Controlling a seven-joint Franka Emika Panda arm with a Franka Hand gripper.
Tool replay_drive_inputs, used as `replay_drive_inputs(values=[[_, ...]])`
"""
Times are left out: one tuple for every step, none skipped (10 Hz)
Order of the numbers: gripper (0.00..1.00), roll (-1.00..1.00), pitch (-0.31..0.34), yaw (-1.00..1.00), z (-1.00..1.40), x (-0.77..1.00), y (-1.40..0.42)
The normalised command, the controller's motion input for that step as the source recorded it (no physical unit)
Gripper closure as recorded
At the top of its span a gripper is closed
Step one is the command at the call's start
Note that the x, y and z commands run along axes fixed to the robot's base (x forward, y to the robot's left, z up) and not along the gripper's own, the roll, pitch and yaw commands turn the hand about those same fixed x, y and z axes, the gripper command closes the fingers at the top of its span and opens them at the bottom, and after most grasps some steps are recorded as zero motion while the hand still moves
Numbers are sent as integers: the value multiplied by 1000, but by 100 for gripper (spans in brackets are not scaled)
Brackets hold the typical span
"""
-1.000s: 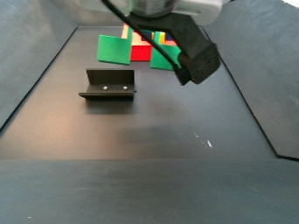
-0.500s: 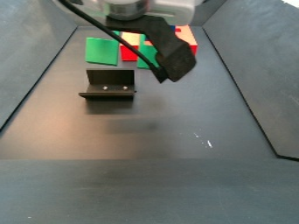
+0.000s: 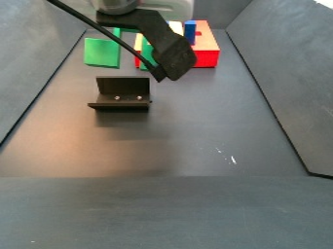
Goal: Pick up the green object. Move up. Place the green object on the fixture. Regrasp the green object. Move to above the board. Insert the green object.
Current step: Place the green object on the fixture.
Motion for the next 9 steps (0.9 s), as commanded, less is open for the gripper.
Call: replay_drive_inputs(values=[[100,0,166,-26,-160,560,-6],[100,-146,174,-46,-337,557,0],[100,-229,177,-9,-323,554,0],[100,-163,146,0,-231,540,0],[100,-46,146,-40,-186,560,0],[100,0,183,-37,-111,606,0],[100,0,206,-23,-94,597,0],[100,240,231,-43,-123,554,0],[100,491,237,-63,-226,474,0]])
